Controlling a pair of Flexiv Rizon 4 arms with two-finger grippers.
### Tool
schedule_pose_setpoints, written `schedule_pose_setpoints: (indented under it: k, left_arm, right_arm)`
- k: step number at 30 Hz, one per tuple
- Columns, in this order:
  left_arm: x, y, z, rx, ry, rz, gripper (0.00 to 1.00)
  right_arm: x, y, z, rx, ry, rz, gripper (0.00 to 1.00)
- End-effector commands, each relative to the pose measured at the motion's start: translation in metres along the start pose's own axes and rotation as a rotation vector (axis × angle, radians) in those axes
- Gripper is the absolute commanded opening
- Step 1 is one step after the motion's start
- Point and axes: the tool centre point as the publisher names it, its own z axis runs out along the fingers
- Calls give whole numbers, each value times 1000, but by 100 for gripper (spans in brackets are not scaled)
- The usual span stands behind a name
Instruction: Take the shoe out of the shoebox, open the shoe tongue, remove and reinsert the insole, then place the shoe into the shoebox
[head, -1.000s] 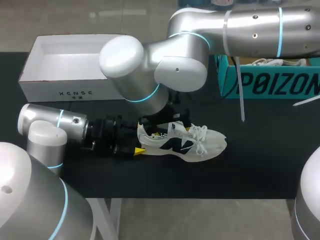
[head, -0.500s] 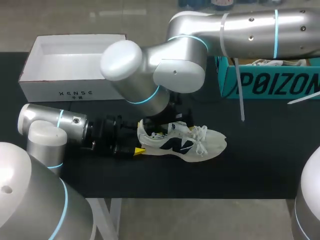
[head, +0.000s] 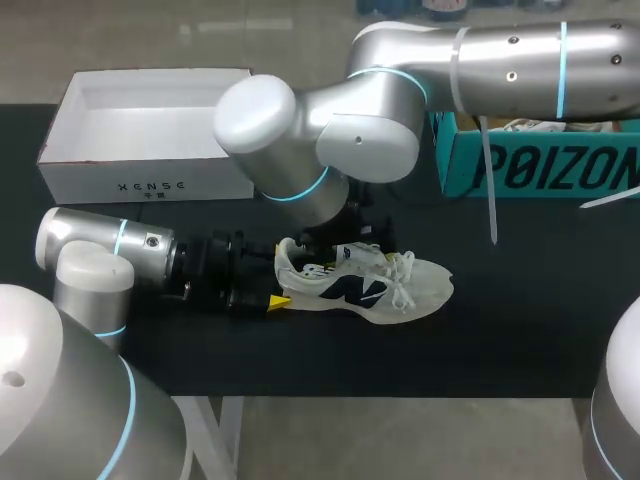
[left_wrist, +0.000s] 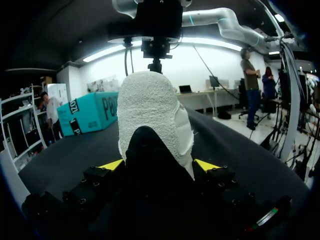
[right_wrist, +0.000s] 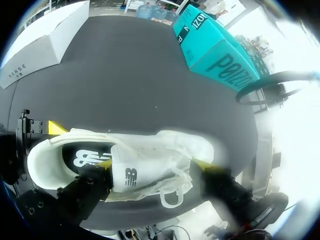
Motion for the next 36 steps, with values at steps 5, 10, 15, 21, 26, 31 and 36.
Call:
schedule_pose_setpoints:
  k: [5,10,15,21,26,31,36]
  left_arm:
    - [0,2,0,0,0,1,0]
    - [0,2,0,0,0,1,0]
    - [0,2,0,0,0,1,0]
    - [0,2,0,0,0,1,0]
    - [0,2,0,0,0,1,0]
    - [0,2,0,0,0,1,0]
    - [0,2,0,0,0,1,0]
  right_arm:
    - [-4,-3,0,-10,1,309,3]
    - [-9,-1,-1,-10,-1,324,2]
    - [-22,1,-2,-8,-3,360,5]
    - [-37,3,-3,-10,-3,397,10]
    - [-49,4,1,-2,-6,427,18]
    - [-52,5,1,0,-6,436,18]
    - [-45,3,-10,-18,16,419,25]
